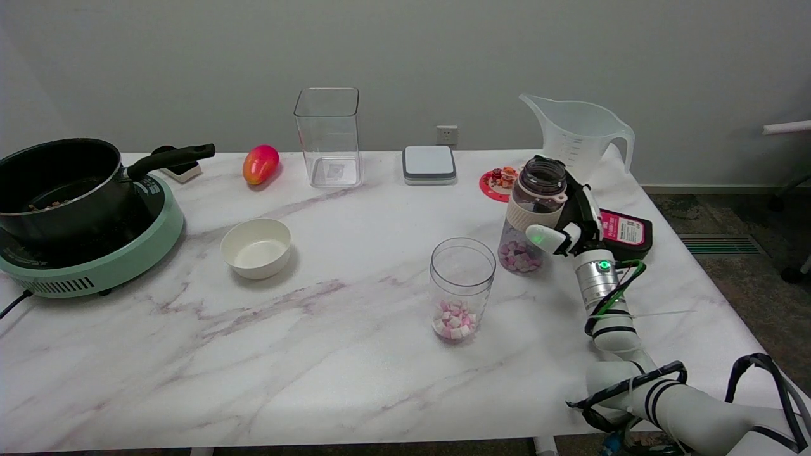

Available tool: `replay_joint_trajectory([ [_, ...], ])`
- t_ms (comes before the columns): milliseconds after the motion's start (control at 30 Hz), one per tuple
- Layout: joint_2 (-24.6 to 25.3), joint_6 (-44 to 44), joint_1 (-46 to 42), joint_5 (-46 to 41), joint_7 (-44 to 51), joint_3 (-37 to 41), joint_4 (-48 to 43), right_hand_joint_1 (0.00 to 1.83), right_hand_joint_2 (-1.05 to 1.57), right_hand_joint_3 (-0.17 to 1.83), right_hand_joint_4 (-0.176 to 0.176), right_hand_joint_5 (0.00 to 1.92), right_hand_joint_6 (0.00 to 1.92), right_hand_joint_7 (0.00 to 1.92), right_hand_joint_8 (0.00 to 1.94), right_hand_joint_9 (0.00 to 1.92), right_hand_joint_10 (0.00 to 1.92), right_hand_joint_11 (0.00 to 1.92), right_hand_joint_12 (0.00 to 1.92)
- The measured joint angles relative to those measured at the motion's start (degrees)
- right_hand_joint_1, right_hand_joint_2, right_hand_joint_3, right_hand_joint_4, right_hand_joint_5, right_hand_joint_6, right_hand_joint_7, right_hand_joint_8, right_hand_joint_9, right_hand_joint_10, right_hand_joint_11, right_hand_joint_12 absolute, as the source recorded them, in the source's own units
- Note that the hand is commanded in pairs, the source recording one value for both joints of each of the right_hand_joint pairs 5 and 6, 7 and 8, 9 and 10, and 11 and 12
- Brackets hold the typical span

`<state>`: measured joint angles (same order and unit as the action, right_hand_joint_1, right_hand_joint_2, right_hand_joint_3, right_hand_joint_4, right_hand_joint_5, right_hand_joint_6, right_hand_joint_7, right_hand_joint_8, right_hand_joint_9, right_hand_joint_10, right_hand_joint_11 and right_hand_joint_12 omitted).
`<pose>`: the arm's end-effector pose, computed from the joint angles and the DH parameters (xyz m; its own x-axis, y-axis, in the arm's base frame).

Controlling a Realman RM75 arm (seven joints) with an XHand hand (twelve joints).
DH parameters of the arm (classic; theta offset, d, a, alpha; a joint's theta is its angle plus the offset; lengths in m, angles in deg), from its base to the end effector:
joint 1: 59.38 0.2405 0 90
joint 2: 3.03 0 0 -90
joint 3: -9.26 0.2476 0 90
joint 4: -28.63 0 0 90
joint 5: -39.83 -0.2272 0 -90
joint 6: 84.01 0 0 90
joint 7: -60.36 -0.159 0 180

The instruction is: Place the bottle onto the table.

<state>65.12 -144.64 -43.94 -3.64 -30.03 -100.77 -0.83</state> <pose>-0.3439 -0.3605 0.4207 -0.0747 0.3054 0.9493 -0.9644 -0.2644 0.0091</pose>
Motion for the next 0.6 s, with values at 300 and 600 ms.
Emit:
replay_joint_trajectory([
  [300, -1.8, -0.1, -1.0, 0.3, 0.5, 0.7, -0.5, 1.24, -0.76, 1.08, 0.0, 0.3, 0.3, 0.47, 0.47, 0.59, 0.59, 0.68, 0.68],
  [600, -5.2, 0.2, -3.8, 0.6, 1.0, 2.5, -2.8, 1.25, -0.76, 1.03, 0.0, 0.25, 0.25, 0.47, 0.47, 0.58, 0.58, 0.65, 0.65],
])
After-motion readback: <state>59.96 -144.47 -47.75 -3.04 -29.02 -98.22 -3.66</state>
